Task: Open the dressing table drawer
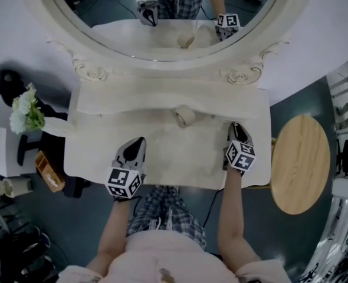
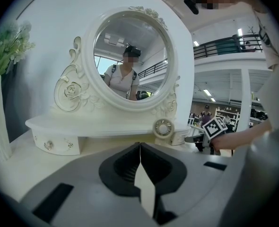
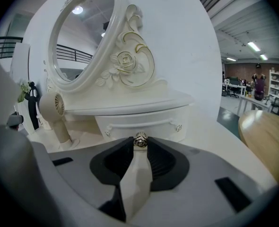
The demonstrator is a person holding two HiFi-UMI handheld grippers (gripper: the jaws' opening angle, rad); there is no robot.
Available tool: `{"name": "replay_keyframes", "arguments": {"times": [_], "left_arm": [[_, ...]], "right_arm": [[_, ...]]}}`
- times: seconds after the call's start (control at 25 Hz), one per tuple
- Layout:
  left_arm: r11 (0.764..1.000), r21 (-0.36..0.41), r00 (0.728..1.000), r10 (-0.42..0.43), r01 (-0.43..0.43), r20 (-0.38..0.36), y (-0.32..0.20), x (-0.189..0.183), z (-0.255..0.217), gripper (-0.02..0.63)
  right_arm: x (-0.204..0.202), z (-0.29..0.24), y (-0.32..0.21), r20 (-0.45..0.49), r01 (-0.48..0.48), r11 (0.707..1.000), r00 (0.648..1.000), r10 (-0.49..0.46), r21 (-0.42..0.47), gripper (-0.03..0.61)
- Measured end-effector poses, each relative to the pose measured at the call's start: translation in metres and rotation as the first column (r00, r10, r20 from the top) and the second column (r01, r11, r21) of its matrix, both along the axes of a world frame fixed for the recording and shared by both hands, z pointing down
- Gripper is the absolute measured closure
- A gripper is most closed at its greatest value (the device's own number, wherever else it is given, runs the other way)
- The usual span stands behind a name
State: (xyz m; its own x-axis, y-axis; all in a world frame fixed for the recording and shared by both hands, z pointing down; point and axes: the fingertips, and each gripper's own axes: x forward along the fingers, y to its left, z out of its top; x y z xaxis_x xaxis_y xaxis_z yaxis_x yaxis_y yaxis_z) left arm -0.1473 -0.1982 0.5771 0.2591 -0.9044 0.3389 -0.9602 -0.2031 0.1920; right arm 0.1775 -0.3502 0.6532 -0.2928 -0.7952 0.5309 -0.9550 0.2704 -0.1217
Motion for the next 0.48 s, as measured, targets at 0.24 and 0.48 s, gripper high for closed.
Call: {"name": "replay_keyframes", "arguments": {"times": [0.24,0.48], "left_arm": [[1.000,0.003,1.000,0.013,-0.013,0.002,0.003,0.005,-0.001,0.586],[1.000,0.007,1.000,0.021,-0.021,0.005,0.007,0.007,-0.003,0.586]], "right_arm": [[0.003,0.000,0.011,-0.003,-0.003,1.000,1.000,0.003,-0.002,0.472],[0.004,0.000,0.022,0.001,-0.003,1.000,1.000,0.003,-0.001,0.472]]}}
